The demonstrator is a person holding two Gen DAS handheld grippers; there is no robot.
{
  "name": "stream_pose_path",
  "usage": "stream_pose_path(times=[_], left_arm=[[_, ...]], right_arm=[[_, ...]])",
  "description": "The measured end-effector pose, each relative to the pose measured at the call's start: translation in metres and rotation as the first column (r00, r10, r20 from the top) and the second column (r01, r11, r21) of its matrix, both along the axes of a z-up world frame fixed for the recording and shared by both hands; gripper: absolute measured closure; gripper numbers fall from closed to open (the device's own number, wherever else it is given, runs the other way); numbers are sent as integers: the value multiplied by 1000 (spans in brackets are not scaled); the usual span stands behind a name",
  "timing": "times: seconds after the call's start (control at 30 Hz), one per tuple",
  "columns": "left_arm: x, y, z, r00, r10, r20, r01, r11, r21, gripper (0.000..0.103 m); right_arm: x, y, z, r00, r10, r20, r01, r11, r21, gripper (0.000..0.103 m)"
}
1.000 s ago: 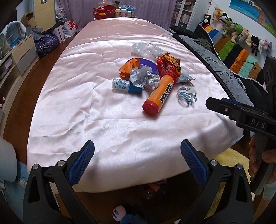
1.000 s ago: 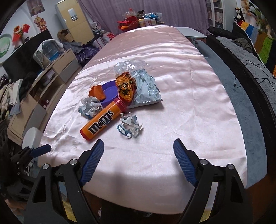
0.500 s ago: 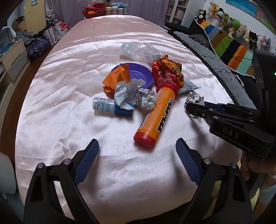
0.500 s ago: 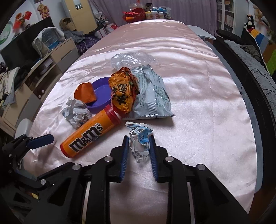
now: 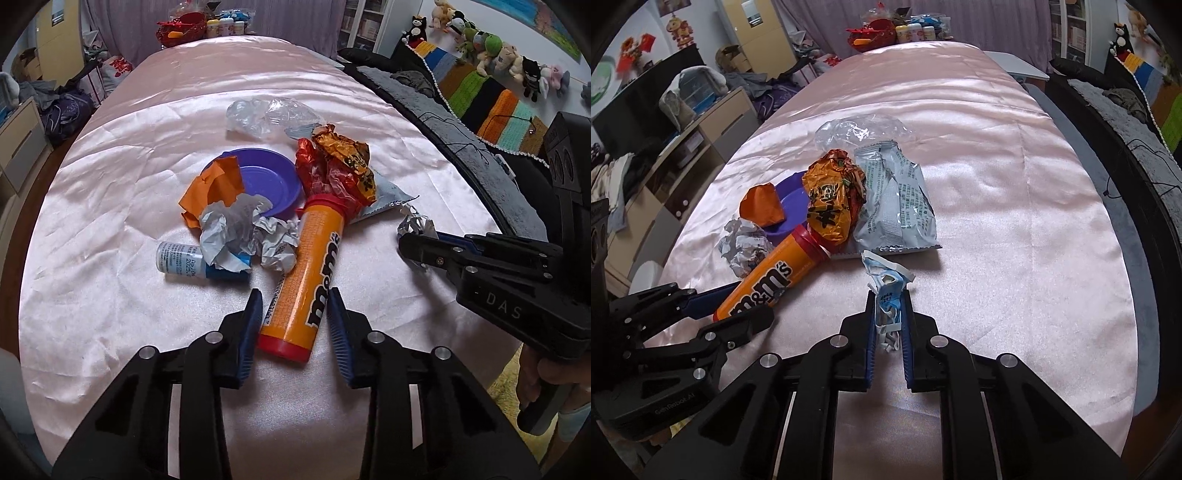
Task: Collect trash
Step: 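Grasp the blue-white crumpled wrapper with the right tool while the left tool grasps the orange M&M's tube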
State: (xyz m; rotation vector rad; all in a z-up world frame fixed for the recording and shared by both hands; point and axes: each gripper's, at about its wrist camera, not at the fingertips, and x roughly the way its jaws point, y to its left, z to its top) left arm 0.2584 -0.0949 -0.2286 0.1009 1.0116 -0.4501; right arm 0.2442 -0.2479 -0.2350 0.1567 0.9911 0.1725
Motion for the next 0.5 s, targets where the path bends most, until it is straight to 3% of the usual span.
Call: stream_pose_path(times=[0.5], left_arm=[[-69,19,3,998,-2,-63,0,1000,-31,77]], right_arm=[[-62,15,2,999,28,-26,-28,1000,8,90]])
